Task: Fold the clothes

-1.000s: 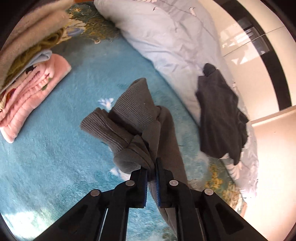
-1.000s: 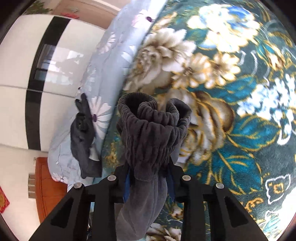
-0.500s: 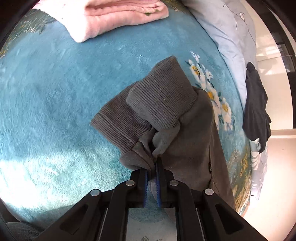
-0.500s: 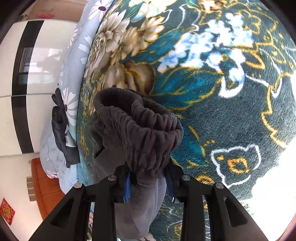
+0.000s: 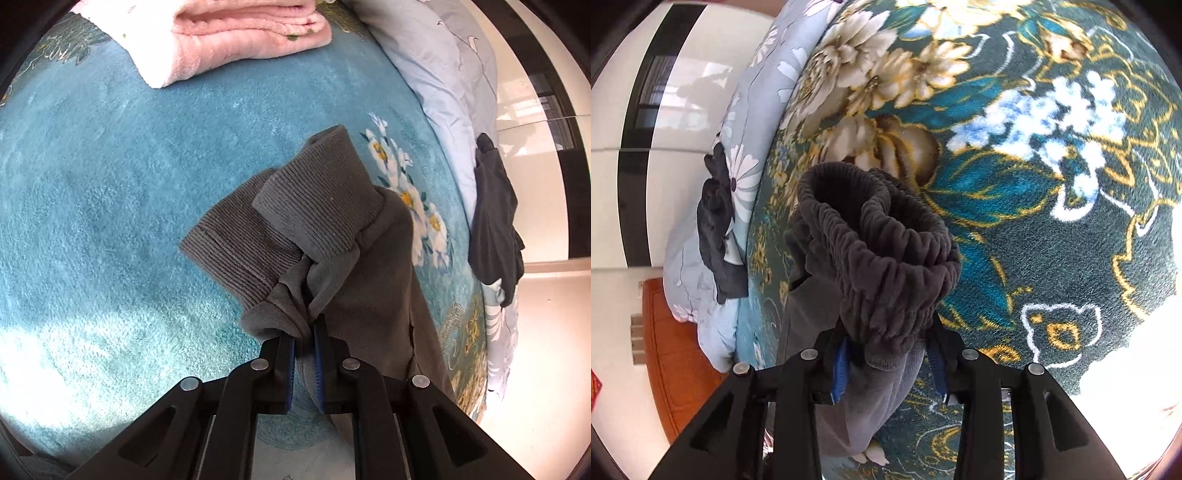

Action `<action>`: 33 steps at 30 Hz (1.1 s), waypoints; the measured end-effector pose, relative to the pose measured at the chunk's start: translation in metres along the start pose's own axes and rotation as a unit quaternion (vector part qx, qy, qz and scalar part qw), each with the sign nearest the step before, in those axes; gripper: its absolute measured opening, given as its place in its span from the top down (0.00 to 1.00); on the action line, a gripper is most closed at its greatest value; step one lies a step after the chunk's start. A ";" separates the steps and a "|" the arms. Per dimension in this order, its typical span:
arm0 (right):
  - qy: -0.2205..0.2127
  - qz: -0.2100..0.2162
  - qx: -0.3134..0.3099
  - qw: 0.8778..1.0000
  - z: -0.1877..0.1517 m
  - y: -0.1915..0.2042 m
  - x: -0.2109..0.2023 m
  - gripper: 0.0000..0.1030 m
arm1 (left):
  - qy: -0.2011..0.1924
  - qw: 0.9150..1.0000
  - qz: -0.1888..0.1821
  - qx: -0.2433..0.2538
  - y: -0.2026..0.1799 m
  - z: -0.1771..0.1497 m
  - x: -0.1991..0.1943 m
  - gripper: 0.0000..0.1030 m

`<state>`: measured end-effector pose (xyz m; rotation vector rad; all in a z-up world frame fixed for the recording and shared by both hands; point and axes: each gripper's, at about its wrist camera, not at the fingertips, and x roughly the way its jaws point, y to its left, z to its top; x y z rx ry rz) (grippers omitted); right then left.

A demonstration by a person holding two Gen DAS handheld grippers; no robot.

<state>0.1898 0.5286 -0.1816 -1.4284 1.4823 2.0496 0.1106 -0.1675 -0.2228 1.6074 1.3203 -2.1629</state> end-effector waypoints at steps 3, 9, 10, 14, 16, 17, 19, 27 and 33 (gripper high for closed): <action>-0.011 -0.046 -0.065 0.997 -0.008 0.021 -0.020 0.57 | -0.006 1.000 -0.016 0.002 0.004 0.001 -0.016 0.78; -0.045 -0.070 -0.163 0.983 -0.033 0.064 -0.037 0.55 | -0.056 0.995 -0.055 -0.056 0.017 0.020 -0.040 0.59; -0.037 -0.048 -0.173 0.983 -0.038 0.075 -0.030 0.54 | -0.055 0.994 -0.060 -0.068 0.019 0.024 -0.036 0.57; 0.059 0.037 -0.182 0.981 -0.069 0.110 0.029 0.52 | -0.044 0.992 -0.051 -0.110 0.029 0.036 -0.013 0.57; 0.112 0.064 -0.188 0.974 -0.093 0.125 0.065 0.52 | -0.052 0.989 -0.055 -0.130 0.037 0.038 -0.007 0.57; 0.138 0.071 -0.195 0.968 -0.107 0.132 0.082 0.52 | -0.056 0.988 -0.057 -0.134 0.039 0.038 -0.005 0.57; 0.188 0.063 -0.223 0.954 -0.134 0.145 0.114 0.52 | -0.059 0.988 -0.054 -0.136 0.041 0.041 -0.002 0.57; 0.225 0.006 -0.263 0.938 -0.172 0.158 0.156 0.51 | -0.056 0.992 -0.041 -0.102 0.015 0.050 0.010 0.61; 0.220 -0.003 -0.263 0.939 -0.171 0.160 0.153 0.51 | -0.088 0.990 -0.048 -0.102 0.003 0.045 -0.007 0.89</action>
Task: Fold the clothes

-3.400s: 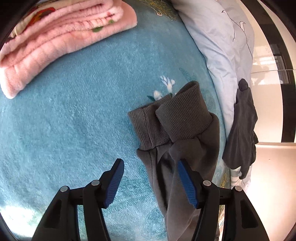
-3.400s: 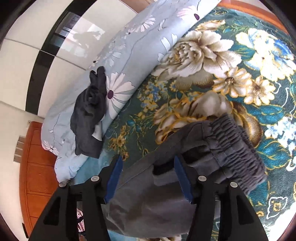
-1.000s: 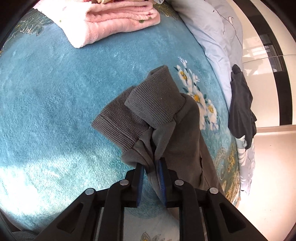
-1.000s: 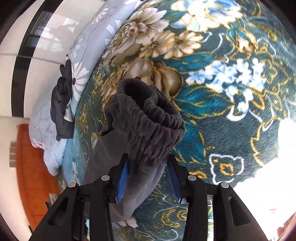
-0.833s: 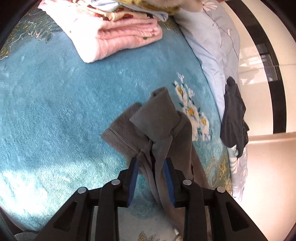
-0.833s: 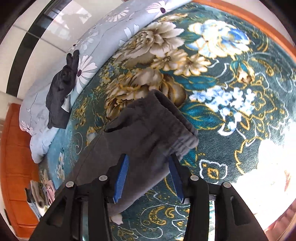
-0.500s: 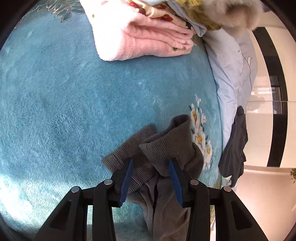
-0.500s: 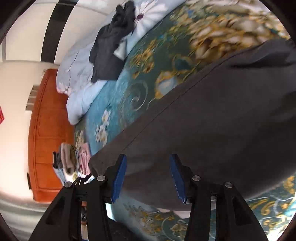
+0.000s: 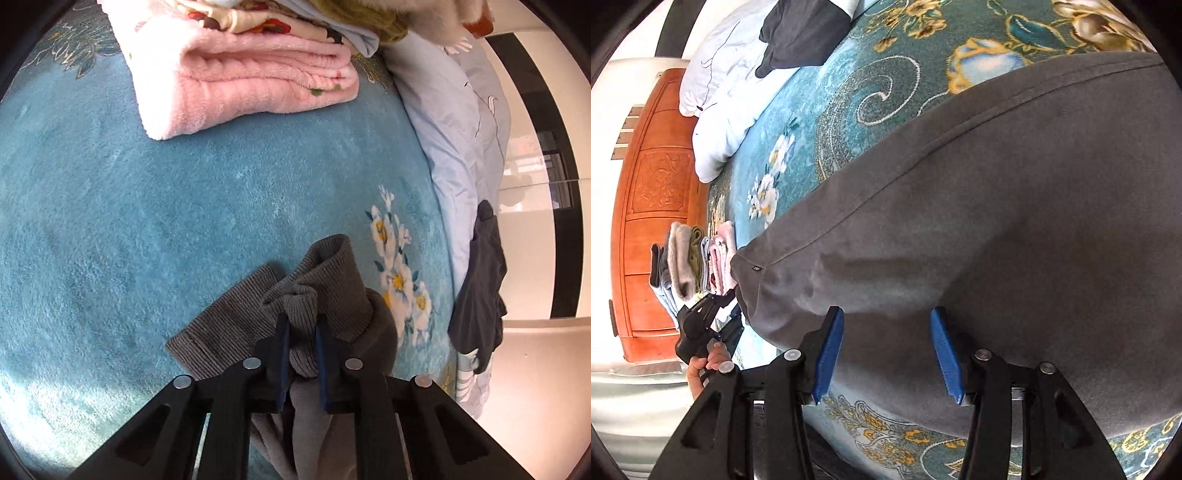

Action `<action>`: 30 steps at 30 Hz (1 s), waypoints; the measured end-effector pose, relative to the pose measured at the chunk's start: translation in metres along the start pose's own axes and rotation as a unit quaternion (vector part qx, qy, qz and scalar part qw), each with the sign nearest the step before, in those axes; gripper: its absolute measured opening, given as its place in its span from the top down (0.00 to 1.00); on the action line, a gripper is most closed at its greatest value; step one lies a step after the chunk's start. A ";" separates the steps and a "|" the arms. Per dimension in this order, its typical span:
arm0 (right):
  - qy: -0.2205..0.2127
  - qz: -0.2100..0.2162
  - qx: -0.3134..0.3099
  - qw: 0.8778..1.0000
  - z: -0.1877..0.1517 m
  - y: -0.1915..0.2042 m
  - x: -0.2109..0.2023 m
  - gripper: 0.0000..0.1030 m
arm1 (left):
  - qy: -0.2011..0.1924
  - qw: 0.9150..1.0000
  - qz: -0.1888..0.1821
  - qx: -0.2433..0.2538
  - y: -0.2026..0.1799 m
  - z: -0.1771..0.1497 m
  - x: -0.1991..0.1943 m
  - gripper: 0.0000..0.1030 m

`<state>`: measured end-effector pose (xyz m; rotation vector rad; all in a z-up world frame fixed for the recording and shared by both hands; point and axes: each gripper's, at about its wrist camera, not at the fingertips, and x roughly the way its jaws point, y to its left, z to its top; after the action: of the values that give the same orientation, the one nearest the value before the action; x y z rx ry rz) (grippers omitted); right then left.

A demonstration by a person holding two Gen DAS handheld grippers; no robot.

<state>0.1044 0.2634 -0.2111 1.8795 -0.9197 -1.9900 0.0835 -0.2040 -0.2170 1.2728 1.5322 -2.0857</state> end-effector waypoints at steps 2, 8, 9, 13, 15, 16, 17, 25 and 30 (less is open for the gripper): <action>-0.001 0.000 -0.019 1.000 0.000 0.008 -0.002 0.51 | -0.026 0.999 -0.039 0.005 -0.007 -0.001 -0.026 0.89; -0.004 0.023 -0.098 0.995 0.003 0.052 0.008 0.51 | -0.028 0.999 0.012 0.023 0.018 0.002 -0.036 0.89; 0.002 0.019 -0.108 0.994 0.004 0.059 0.015 0.51 | -0.013 1.000 0.020 0.007 0.032 0.004 -0.025 0.89; 0.014 -0.008 -0.115 0.993 0.009 0.065 0.041 0.51 | 0.003 0.999 0.013 -0.033 0.057 0.001 -0.009 0.89; 0.018 -0.024 -0.097 0.995 0.013 0.057 0.050 0.51 | 0.005 0.999 0.007 -0.032 0.059 -0.003 -0.017 0.88; 0.020 -0.025 -0.089 0.996 0.014 0.052 0.052 0.51 | 0.006 0.999 0.001 -0.033 0.058 -0.002 -0.019 0.86; 0.021 -0.025 -0.080 0.996 0.015 0.047 0.054 0.51 | 0.007 0.999 -0.004 -0.034 0.057 -0.001 -0.021 0.86; 0.018 -0.027 -0.077 0.996 0.013 0.039 0.049 0.51 | -0.002 0.992 -0.037 -0.117 0.076 -0.023 -0.041 0.41; -0.010 -0.013 -0.072 0.997 0.008 0.036 0.026 0.51 | 0.047 0.994 -0.037 -0.095 0.064 -0.036 -0.014 0.33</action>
<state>0.0845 0.2232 -0.2111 1.8051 -0.7379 -2.0362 0.1504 -0.2030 -0.2496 1.2784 1.7962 -1.8932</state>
